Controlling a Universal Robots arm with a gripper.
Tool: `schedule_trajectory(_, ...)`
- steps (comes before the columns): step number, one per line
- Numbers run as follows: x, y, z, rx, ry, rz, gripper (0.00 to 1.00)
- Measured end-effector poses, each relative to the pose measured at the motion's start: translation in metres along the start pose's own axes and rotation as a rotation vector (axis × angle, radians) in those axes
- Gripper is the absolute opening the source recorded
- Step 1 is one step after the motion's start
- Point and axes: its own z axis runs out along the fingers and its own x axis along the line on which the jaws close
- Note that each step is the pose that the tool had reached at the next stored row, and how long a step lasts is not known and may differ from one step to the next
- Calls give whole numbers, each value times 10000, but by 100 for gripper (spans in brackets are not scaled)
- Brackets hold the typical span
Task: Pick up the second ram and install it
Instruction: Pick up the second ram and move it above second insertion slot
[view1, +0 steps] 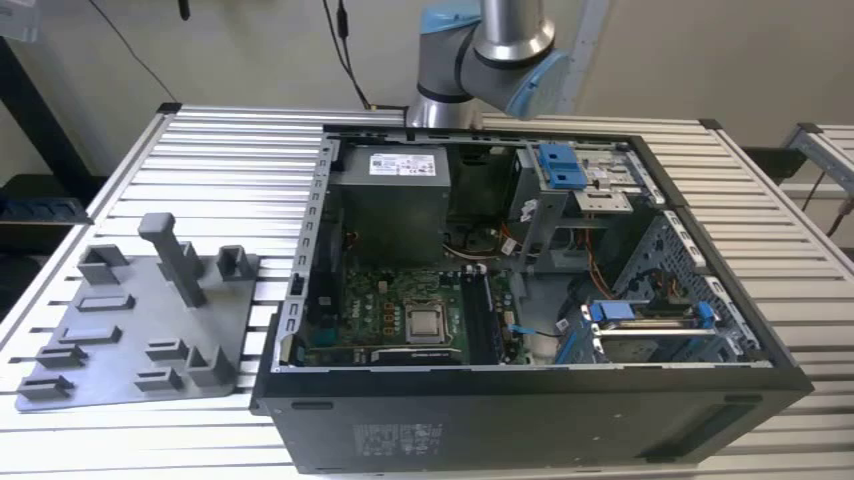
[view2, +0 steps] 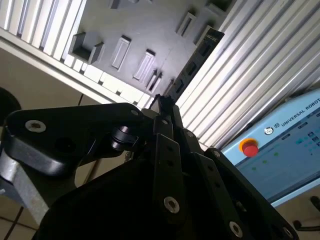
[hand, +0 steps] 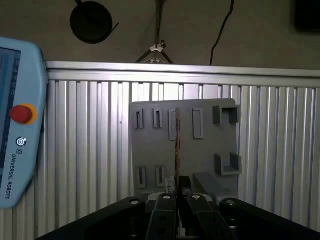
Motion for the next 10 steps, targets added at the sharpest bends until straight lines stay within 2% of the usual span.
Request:
schedule_trajectory(5,1,-21,-1,0,-6,-2,14)
schedule_trajectory(10,1,-97,-3,-1,-5,0,14)
